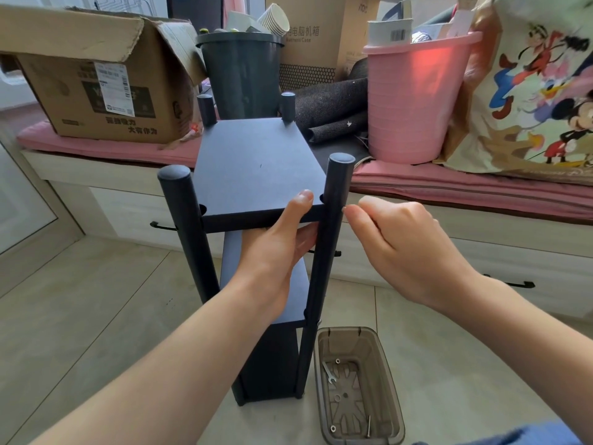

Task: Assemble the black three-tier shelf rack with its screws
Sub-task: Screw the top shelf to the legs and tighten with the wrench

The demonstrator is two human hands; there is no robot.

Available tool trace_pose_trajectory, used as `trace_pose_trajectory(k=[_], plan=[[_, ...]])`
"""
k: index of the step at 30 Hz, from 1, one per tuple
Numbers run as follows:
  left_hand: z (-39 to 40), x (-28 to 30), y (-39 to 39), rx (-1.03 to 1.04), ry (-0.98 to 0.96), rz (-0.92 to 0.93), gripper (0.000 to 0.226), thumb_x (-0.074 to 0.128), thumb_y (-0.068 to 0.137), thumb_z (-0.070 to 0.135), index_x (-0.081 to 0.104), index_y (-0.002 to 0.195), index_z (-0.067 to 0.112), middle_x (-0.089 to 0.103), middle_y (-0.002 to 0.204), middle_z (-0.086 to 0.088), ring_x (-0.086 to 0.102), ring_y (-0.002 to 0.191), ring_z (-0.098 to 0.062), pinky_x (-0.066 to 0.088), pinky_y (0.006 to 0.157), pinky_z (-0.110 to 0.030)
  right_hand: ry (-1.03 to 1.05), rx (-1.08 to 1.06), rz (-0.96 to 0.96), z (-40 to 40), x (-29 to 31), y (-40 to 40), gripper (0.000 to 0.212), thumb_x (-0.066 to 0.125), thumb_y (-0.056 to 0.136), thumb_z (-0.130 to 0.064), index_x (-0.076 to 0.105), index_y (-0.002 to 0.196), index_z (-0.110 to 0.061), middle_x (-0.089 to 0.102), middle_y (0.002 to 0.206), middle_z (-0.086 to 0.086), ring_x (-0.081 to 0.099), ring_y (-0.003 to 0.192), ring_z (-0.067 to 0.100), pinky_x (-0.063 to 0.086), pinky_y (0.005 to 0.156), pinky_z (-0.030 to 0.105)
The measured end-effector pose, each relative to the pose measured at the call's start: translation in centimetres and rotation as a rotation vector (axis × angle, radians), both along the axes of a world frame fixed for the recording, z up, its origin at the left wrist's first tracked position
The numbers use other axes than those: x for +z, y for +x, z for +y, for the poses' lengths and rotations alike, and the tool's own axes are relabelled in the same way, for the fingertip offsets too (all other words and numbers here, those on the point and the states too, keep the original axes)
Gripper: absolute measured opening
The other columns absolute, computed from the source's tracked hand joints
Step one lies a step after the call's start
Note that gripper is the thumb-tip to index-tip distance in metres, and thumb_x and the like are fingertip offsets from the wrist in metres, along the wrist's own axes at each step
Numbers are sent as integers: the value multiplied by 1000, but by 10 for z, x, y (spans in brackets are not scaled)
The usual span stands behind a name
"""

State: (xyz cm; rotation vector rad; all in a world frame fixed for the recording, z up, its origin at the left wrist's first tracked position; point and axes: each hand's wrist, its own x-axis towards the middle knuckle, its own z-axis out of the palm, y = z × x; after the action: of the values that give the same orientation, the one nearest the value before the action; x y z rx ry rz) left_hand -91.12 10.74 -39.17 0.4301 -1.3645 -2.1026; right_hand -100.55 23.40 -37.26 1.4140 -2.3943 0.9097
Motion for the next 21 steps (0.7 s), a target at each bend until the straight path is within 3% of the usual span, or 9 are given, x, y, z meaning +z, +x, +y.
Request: trace_pose_trajectory(k=[3,9,14,17,19,21], plan=[[2,3,1,-12,-7,18,38,62,99,26,79,69,43,80,89,4,77,91,-17,61,77,-22,-3,1,24,2,1,2,39,32,97,-44,30,62,-28,36,51,-9,35,47,11,22,49,27],[2,3,1,20,43,5,8,65,97,22,72,94,20,80,93,-3,77,91,-22,60,73,-23,21,-10,97,7,0,1,34,41,100,-36,38,68,-24,39,52,-9,37,49,9,21,49,25],[1,1,0,16,50,20,9,65,97,21,68,103,16,79,96,-5,77,94,-24,61,78,-26,39,-6,98,7,2,2,31,37,100,-37,38,71,-24,38,54,-10,36,49,8,21,50,24],[1,1,1,6,40,18,10,64,98,22,73,94,19,80,96,-5,77,93,-24,61,78,-26,55,-6,95,5,2,2,31,36,99,-39,39,73,-23,39,55,-10,37,51,10,22,51,24],[1,1,1,4,30,7,22,64,98,23,79,82,23,80,94,-4,77,92,-23,61,77,-25,57,-5,98,5,2,2,30,36,99,-39,40,74,-22,39,55,-10,37,51,10,22,51,23],[1,1,1,13,31,5,16,64,98,23,76,88,22,80,95,-4,77,92,-23,62,79,-26,54,-3,98,4,2,2,30,36,98,-39,41,75,-21,39,55,-9,37,51,11,23,51,23]])
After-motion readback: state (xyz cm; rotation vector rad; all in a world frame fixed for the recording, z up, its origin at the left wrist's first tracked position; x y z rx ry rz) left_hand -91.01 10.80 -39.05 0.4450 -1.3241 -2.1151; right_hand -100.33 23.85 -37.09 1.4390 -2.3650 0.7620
